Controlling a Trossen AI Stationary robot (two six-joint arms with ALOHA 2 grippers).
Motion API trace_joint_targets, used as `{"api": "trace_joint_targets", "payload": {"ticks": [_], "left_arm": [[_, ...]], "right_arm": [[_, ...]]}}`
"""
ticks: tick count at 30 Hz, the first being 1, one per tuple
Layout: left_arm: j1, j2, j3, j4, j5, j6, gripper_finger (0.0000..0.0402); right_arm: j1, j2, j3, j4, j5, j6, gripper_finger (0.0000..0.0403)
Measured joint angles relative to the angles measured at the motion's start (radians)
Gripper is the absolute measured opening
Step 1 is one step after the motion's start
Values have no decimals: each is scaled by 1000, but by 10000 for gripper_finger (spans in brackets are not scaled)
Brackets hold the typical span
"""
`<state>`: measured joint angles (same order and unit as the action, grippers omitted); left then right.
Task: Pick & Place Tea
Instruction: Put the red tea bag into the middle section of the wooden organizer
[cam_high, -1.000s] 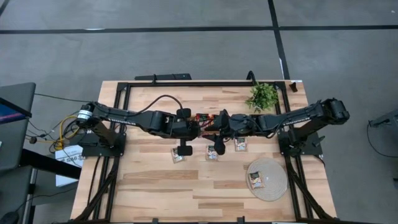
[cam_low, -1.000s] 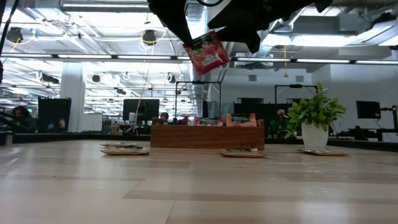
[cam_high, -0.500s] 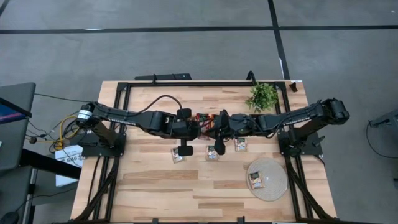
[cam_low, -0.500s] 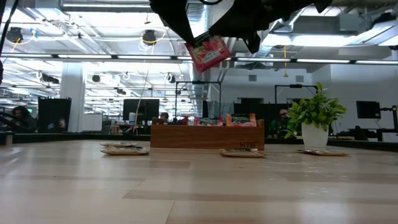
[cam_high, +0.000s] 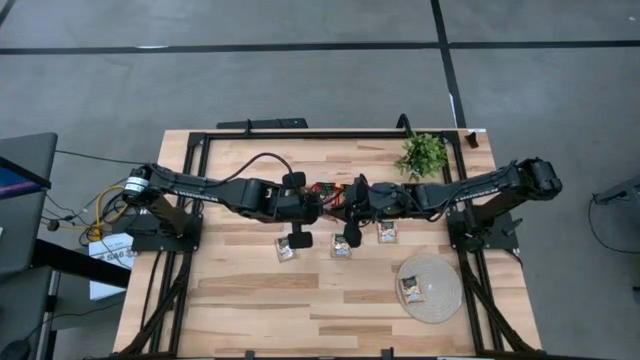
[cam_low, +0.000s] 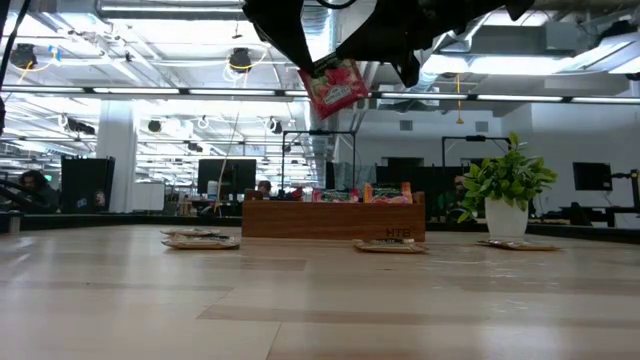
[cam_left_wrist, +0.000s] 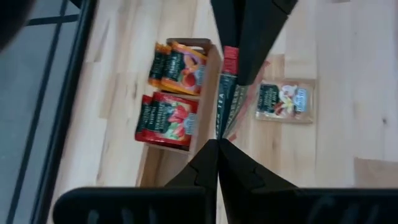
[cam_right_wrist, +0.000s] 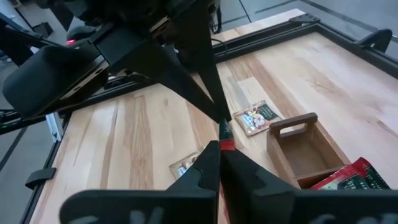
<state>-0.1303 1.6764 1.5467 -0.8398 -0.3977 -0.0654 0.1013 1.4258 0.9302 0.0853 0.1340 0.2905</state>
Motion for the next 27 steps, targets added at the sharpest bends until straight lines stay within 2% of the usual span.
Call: {"api": "trace_joint_targets", "payload": {"ticks": [4, 8, 20, 23, 27], "left_arm": [[0, 0, 0, 0, -8, 2, 5], [0, 0, 0, -3, -12, 1, 25], [0, 0, 0, -45, -29, -14, 143], [0, 0, 0, -91, -30, -14, 166], [0, 0, 0, -223, -29, -37, 177]], "right_arm": [[0, 0, 0, -1, 3, 5, 0], [0, 0, 0, -3, 32, 23, 0], [-40, 0, 0, -3, 41, 51, 0], [-49, 0, 0, -3, 44, 53, 0], [-72, 1, 0, -8, 53, 53, 0]]}}
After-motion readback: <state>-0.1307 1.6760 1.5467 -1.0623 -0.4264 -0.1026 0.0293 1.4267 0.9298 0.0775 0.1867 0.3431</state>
